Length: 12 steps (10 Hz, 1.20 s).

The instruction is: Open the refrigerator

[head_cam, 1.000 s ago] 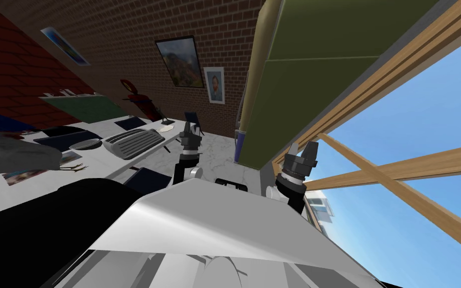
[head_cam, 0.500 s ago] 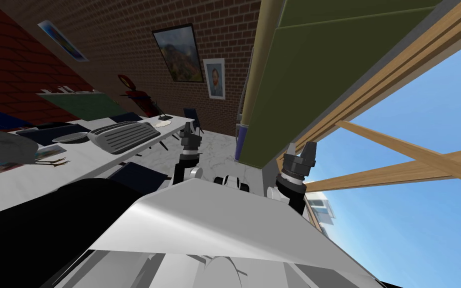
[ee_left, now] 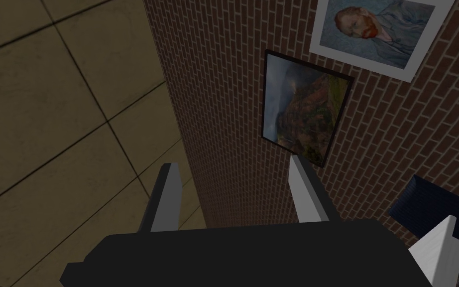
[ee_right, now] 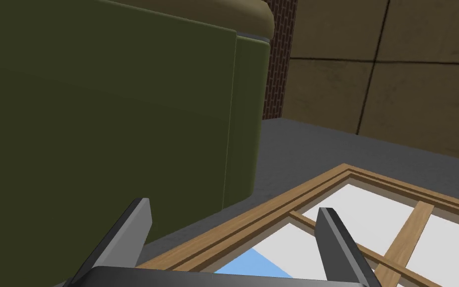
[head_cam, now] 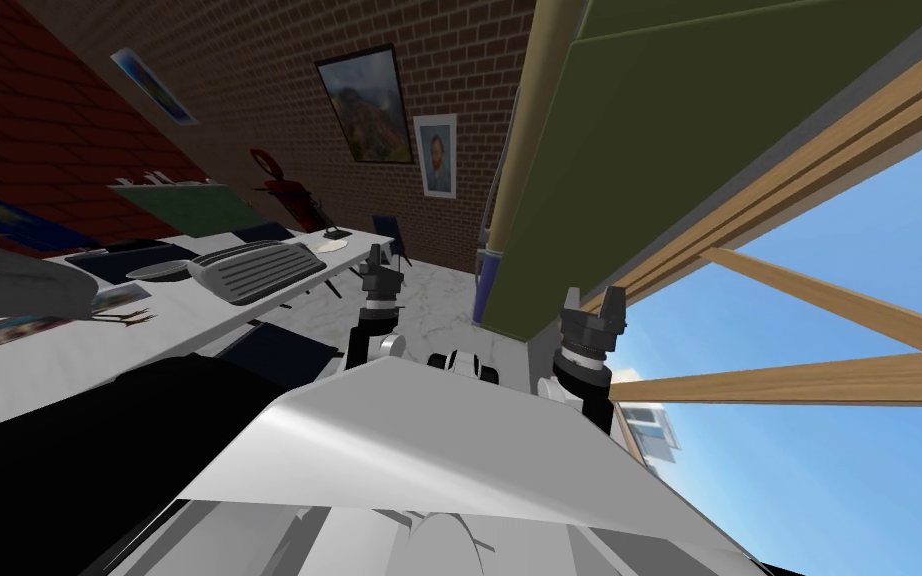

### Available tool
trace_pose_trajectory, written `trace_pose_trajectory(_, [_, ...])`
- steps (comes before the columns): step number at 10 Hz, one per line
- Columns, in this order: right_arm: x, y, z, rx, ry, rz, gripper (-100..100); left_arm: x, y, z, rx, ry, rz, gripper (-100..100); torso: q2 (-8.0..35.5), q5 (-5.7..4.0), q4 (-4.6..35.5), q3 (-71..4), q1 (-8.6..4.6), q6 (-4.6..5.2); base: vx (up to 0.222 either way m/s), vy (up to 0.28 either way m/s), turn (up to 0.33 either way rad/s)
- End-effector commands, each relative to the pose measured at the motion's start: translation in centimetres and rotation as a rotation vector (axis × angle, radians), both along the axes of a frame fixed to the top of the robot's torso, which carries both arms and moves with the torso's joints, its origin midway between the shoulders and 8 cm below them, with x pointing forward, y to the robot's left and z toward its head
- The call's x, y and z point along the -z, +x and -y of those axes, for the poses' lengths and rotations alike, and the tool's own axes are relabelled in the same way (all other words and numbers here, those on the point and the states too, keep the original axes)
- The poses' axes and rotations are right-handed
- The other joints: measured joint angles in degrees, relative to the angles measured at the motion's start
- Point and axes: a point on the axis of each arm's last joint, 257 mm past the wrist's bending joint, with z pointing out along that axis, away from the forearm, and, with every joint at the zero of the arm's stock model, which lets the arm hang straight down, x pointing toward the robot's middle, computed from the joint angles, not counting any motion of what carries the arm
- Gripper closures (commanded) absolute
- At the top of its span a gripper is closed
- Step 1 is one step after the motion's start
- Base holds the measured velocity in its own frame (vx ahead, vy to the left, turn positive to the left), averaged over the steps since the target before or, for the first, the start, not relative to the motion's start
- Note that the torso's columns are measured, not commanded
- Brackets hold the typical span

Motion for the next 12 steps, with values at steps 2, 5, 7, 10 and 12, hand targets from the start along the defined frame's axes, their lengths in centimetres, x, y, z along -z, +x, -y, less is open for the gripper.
trace_pose_trajectory(2, [0.8,0.3,0.0,-0.107,0.083,-0.024,-100,0.0,0.0,0.0,0.0,0.0,0.0,0,0.0,0.01,0.0,0.0,0.02,-0.01,0.034,0.004,0.065])
trace_pose_trajectory(5, [1.2,0.5,0.1,-0.162,0.136,-0.037,-100,0.0,0.0,0.0,0.0,0.0,0.0,0,-0.1,0.01,0.0,0.0,0.03,-0.02,0.037,0.006,0.062])
trace_pose_trajectory(7, [1.6,0.7,0.3,-0.214,0.191,-0.049,-100,0.0,0.0,0.0,0.0,0.0,0.0,0,-0.1,0.0,0.0,0.0,0.01,-0.02,0.045,0.005,0.081])
trace_pose_trajectory(10, [2.5,1.2,0.8,-0.3,0.299,-0.072,-100,0.0,0.0,0.0,0.0,0.0,0.0,0,0.0,0.0,0.0,0.0,0.0,0.0,0.051,0.002,0.087])
trace_pose_trajectory(12, [3.0,1.5,1.1,-0.35,0.366,-0.083,-100,0.0,0.0,0.0,0.0,0.0,0.0,0,0.0,0.0,0.0,0.0,0.01,0.0,0.049,0.0,0.083])
